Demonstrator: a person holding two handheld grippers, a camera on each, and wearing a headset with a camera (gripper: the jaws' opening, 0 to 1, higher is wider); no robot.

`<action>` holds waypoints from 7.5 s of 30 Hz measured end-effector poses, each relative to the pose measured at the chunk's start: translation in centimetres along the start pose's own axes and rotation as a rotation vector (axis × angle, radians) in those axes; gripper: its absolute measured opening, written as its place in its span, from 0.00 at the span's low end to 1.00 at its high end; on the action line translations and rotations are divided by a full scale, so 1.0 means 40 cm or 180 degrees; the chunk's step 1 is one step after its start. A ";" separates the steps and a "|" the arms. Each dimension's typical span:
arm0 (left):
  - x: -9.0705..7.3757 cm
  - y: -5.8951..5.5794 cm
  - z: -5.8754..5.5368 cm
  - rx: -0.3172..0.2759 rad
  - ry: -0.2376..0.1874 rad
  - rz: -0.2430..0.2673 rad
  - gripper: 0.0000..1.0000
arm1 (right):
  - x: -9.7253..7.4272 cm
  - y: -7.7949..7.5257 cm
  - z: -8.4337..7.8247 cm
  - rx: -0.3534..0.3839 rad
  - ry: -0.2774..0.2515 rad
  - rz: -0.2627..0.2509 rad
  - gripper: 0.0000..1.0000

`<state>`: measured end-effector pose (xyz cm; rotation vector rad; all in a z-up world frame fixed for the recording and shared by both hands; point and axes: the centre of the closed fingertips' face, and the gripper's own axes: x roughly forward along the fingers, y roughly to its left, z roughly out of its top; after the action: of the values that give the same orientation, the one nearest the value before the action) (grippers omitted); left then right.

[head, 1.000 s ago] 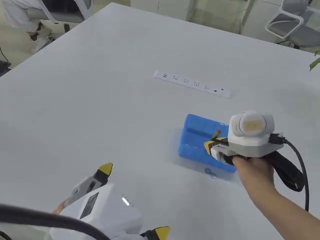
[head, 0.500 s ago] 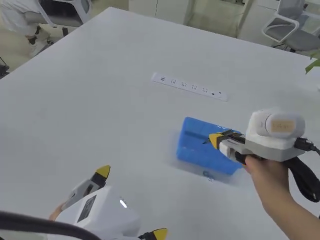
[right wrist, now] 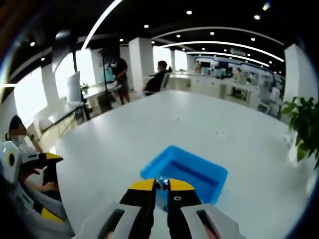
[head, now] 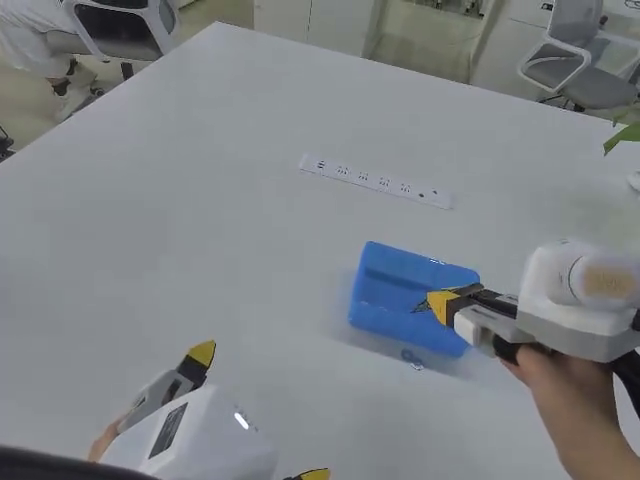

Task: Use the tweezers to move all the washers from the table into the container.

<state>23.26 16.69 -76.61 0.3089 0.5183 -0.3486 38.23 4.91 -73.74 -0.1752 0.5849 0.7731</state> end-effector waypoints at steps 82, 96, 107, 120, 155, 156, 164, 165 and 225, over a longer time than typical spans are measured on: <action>0.000 0.007 -0.002 -0.0013 0.0001 0.0041 0.92 | 0.061 -0.017 -0.091 0.0482 0.0418 0.0138 0.03; 0.002 0.006 -0.006 0.0000 0.0014 0.0037 0.92 | 0.022 -0.010 -0.021 0.0624 0.0191 0.0257 0.03; 0.005 0.004 -0.014 0.0010 0.0076 0.0028 0.92 | 0.034 -0.035 0.041 0.0708 -0.0041 0.0204 0.03; 0.009 0.008 -0.030 0.0002 0.0176 0.0032 0.92 | 0.103 -0.074 -0.017 0.0367 0.0245 0.0085 0.03; 0.013 0.005 -0.038 -0.0007 0.0242 0.0011 0.91 | 0.072 -0.096 -0.046 0.0212 0.0261 0.0006 0.04; 0.014 0.005 -0.038 -0.0006 0.0243 0.0012 0.91 | 0.064 -0.098 -0.043 0.0212 0.0231 0.0000 0.04; 0.015 0.004 -0.038 -0.0001 0.0247 0.0016 0.91 | 0.002 -0.073 -0.036 0.0388 0.0070 0.0047 0.04; 0.015 0.004 -0.038 -0.0002 0.0248 0.0017 0.91 | 0.000 -0.070 -0.042 0.0386 0.0084 0.0053 0.04; 0.018 0.009 -0.042 0.0009 0.0226 0.0041 0.90 | 0.048 -0.032 -0.125 0.0394 0.0449 0.0101 0.03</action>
<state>23.29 17.45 -78.29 0.3283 0.5853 -0.3267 38.05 3.41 -79.03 -0.1072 0.7687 0.7566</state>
